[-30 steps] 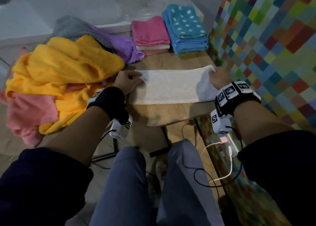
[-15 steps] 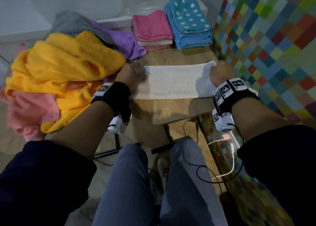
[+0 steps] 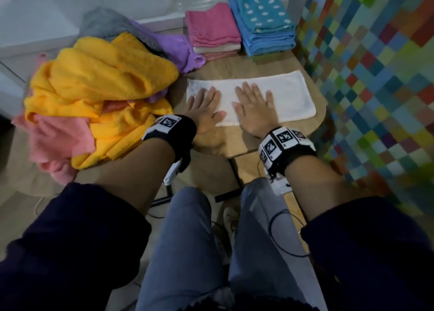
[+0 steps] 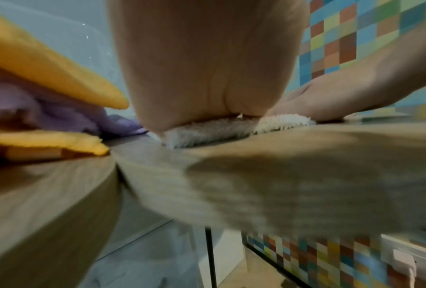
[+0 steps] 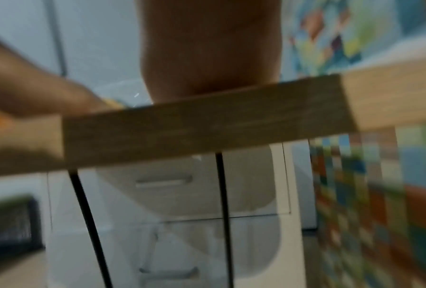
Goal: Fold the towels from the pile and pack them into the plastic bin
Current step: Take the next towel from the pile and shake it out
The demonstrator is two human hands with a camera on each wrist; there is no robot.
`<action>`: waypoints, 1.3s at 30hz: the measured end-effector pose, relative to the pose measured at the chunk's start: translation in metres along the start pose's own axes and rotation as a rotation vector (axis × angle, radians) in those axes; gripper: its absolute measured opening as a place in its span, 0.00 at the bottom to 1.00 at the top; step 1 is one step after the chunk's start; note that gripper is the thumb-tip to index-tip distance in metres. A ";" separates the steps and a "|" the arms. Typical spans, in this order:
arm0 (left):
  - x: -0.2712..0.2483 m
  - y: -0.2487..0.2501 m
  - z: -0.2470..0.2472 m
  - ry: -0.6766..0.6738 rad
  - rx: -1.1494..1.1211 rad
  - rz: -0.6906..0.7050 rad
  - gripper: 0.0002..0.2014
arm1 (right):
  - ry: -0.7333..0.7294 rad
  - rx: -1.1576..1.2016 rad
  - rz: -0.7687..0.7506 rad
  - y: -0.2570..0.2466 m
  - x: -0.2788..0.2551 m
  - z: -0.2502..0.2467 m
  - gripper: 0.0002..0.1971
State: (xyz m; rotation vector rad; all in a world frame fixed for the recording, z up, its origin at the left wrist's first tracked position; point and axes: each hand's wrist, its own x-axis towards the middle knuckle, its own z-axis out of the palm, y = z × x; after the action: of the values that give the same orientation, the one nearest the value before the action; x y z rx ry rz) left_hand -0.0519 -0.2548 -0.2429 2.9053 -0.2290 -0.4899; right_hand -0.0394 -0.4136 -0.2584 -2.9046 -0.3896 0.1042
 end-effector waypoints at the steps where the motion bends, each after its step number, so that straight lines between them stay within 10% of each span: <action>1: -0.004 -0.002 0.001 0.007 -0.009 0.011 0.30 | 0.018 -0.008 0.003 0.004 -0.003 0.001 0.26; 16: -0.022 -0.015 0.017 0.166 0.041 0.033 0.31 | 0.283 0.090 0.273 0.073 -0.036 -0.011 0.28; 19: -0.023 -0.014 0.018 0.156 0.042 0.021 0.31 | 0.381 0.152 0.536 0.067 -0.039 -0.020 0.29; 28: -0.024 -0.021 0.021 0.227 -0.171 0.023 0.29 | 0.289 0.517 0.775 0.073 -0.025 -0.032 0.40; 32: -0.027 -0.027 0.021 0.602 -0.548 0.024 0.20 | 0.236 0.946 0.755 0.082 -0.019 -0.037 0.34; 39: -0.019 -0.038 0.018 0.604 -0.388 -0.059 0.13 | 0.315 0.908 0.717 0.075 -0.022 -0.041 0.12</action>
State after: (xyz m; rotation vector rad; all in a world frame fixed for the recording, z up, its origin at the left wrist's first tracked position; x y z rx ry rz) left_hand -0.0710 -0.2176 -0.2617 2.5311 0.0399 0.3133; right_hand -0.0372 -0.4986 -0.2336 -1.9668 0.6103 -0.0600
